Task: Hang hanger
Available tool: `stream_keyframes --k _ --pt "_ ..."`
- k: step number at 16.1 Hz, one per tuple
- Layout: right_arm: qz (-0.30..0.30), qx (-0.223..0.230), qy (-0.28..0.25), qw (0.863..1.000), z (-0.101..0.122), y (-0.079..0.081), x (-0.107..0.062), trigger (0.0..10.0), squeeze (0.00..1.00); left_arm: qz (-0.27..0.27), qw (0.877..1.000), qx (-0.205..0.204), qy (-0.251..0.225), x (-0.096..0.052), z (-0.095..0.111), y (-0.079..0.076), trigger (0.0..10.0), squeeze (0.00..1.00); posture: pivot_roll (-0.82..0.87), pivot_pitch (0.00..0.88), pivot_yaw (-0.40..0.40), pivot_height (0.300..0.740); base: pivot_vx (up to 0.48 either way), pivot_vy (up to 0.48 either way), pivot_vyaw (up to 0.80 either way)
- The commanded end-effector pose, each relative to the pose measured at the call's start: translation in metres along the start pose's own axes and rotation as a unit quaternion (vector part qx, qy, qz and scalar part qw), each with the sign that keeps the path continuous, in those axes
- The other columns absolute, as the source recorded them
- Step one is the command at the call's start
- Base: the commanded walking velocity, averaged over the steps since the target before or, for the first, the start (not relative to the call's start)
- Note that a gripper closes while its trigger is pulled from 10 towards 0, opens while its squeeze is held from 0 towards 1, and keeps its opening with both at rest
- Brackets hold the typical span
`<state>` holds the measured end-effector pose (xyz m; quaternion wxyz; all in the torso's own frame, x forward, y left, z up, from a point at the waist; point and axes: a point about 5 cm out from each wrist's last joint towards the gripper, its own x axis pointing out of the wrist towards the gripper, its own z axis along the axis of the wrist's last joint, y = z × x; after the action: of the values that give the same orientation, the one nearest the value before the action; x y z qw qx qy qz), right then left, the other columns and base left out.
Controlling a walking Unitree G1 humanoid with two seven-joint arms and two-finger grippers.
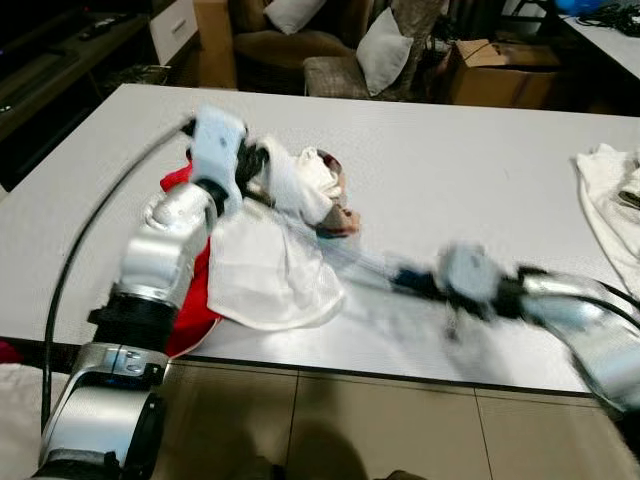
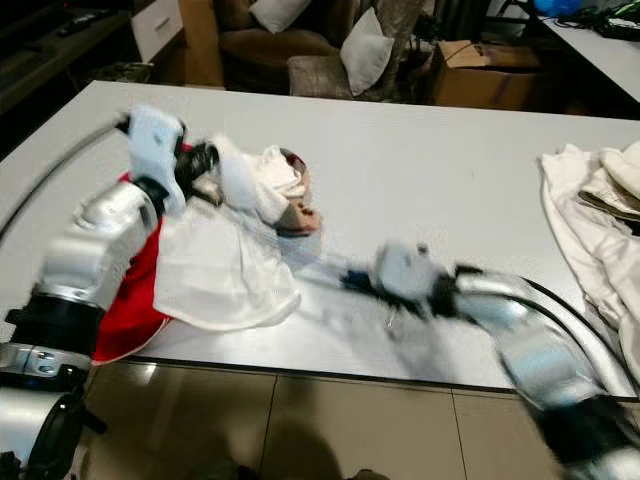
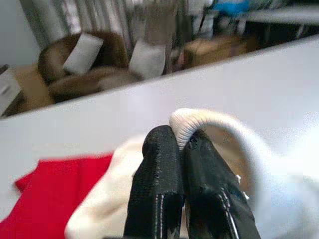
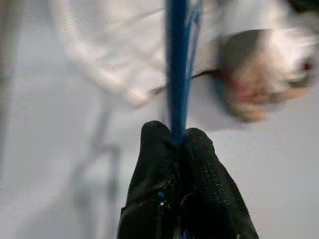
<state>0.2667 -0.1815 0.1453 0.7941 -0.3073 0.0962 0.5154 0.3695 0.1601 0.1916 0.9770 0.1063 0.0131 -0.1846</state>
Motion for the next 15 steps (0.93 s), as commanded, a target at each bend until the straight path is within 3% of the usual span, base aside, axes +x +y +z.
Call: stream_keyframes --k 1,2,3,4,5,8,9,10,11,12,13,15 --pt "0.036 0.008 0.005 0.999 0.002 0.007 -0.007 10.0 0.00 0.005 0.999 0.032 0.029 -0.002 -0.015 0.002 10.0 0.00 -0.07 0.036 0.048 0.740 0.000 0.000 0.00" --pt "0.041 0.016 0.007 0.999 0.005 0.008 -0.018 10.0 0.00 -0.005 0.998 0.040 0.053 -0.006 -0.028 0.002 10.0 0.00 -0.07 0.036 0.048 0.740 0.000 0.000 0.00" --pt "0.039 0.027 0.000 0.999 0.011 0.005 -0.029 10.0 0.00 -0.022 0.996 0.040 0.071 -0.011 -0.038 0.003 10.0 0.18 -0.07 0.032 0.064 0.740 0.000 0.000 0.00" --pt "0.035 0.033 -0.006 0.999 0.017 0.002 -0.041 10.0 0.00 -0.041 0.995 0.046 0.084 -0.016 -0.045 0.004 10.0 0.82 -0.07 0.032 0.064 0.740 0.000 0.000 0.00" --pt "0.032 0.035 -0.009 0.999 0.020 0.001 -0.050 10.0 0.00 -0.059 0.993 0.046 0.093 -0.020 -0.049 0.004 10.0 1.00 -0.07 0.030 0.067 0.740 0.000 0.000 0.00" --pt "-0.001 0.043 -0.041 0.998 0.041 -0.010 -0.086 10.0 0.00 -0.120 0.989 0.006 0.081 -0.031 -0.049 0.007 10.0 1.00 -0.08 0.027 0.074 0.740 0.000 0.000 0.00" --pt "-0.028 0.054 -0.065 0.996 0.051 -0.015 -0.098 10.0 0.00 -0.167 0.984 -0.023 0.060 -0.039 -0.043 0.004 10.0 1.00 -0.08 0.028 0.078 0.740 0.000 0.000 0.00" --pt "-0.038 0.056 -0.077 0.995 0.053 -0.017 -0.100 10.0 0.00 -0.190 0.980 -0.019 0.058 -0.044 -0.041 0.003 10.0 1.00 -0.08 0.028 0.076 0.740 0.000 0.000 0.00" --pt "-0.066 0.073 -0.095 0.991 0.056 -0.020 -0.102 10.0 0.00 -0.275 0.959 0.023 0.072 -0.062 -0.041 -0.001 10.0 1.00 -0.09 0.032 0.070 0.740 0.000 0.000 0.00" --pt "-0.086 0.082 -0.097 0.988 0.056 -0.022 -0.100 10.0 0.00 -0.318 0.943 0.049 0.082 -0.073 -0.040 -0.002 10.0 1.00 -0.09 0.032 0.070 0.740 0.000 0.000 0.00" --pt "-0.115 0.106 -0.098 0.983 0.053 -0.022 -0.092 10.0 0.00 -0.339 0.935 0.062 0.089 -0.082 -0.035 0.000 10.0 1.00 -0.09 0.039 0.054 0.740 0.000 0.000 0.00" --pt "-0.153 0.159 -0.117 0.968 0.051 -0.017 -0.073 10.0 0.00 -0.343 0.935 0.045 0.077 -0.093 -0.023 0.003 10.0 1.00 -0.08 0.041 0.031 0.740 0.000 0.000 0.00"
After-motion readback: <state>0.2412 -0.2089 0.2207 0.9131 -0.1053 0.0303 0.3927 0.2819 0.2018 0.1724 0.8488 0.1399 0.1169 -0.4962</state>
